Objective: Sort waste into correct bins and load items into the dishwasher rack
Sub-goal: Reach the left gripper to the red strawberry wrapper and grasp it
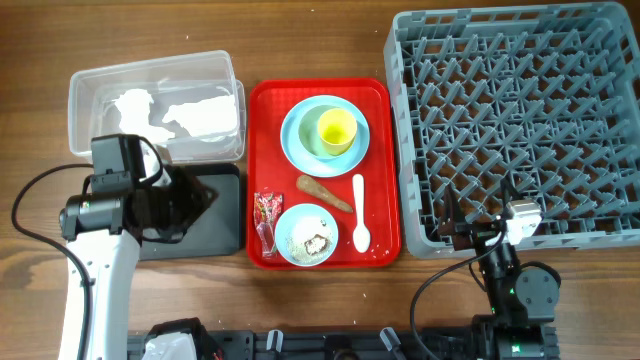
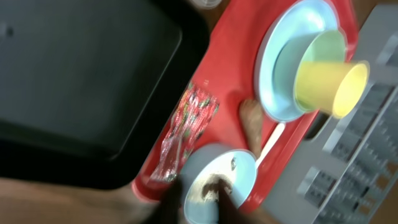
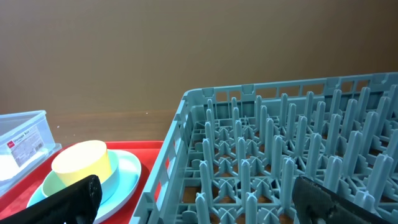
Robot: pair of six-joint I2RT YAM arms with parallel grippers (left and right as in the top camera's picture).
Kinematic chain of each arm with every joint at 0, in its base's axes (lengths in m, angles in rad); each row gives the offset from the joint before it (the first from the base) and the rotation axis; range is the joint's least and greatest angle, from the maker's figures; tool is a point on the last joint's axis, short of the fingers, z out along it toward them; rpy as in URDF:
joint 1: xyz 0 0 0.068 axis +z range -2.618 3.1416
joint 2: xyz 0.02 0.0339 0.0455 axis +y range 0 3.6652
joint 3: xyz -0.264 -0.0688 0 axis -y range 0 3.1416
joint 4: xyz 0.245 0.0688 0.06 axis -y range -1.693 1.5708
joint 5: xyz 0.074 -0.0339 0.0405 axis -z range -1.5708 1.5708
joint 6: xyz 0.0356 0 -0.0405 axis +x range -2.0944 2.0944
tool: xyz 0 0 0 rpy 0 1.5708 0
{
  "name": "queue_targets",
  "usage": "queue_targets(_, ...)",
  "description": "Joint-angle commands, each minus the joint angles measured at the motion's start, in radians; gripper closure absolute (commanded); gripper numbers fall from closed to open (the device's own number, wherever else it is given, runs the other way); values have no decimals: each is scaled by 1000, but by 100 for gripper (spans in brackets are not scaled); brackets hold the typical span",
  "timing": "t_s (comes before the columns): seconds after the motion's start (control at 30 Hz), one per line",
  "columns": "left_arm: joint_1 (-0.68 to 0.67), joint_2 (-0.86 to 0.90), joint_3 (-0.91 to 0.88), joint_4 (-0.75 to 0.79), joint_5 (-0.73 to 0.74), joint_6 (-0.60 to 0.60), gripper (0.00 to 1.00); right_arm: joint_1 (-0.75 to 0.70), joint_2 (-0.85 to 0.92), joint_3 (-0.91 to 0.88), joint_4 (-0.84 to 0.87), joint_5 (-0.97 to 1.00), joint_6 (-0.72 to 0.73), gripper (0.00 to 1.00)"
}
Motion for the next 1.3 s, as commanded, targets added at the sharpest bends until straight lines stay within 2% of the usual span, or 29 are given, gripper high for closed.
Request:
queue_targets(0.0,-37,-10,2,-48,-19,61,96,-3,-9,-1,3,3,13,0)
queue_targets(0.1,-102,-10,-1,-52,-104,58,96,-3,-9,-1,3,3,13,0)
queue_targets(0.2,-197,2,-3,-50,-208,3,96,-3,-9,-1,3,3,13,0)
queue_targets(0.5,-469,104,-14,35,-332,-162,96,-3,-9,-1,3,3,13,0)
queue_targets(0.67,-573,222,-14,82,-341,-191,96,-3,-9,-1,3,3,13,0)
queue_targets(0.93,-629,399,-14,109,-356,-203,95,-3,-9,-1,3,3,13,0)
queue_targets(1.27,-629,414,-14,114,-298,-201,96,-3,-9,-1,3,3,13,0)
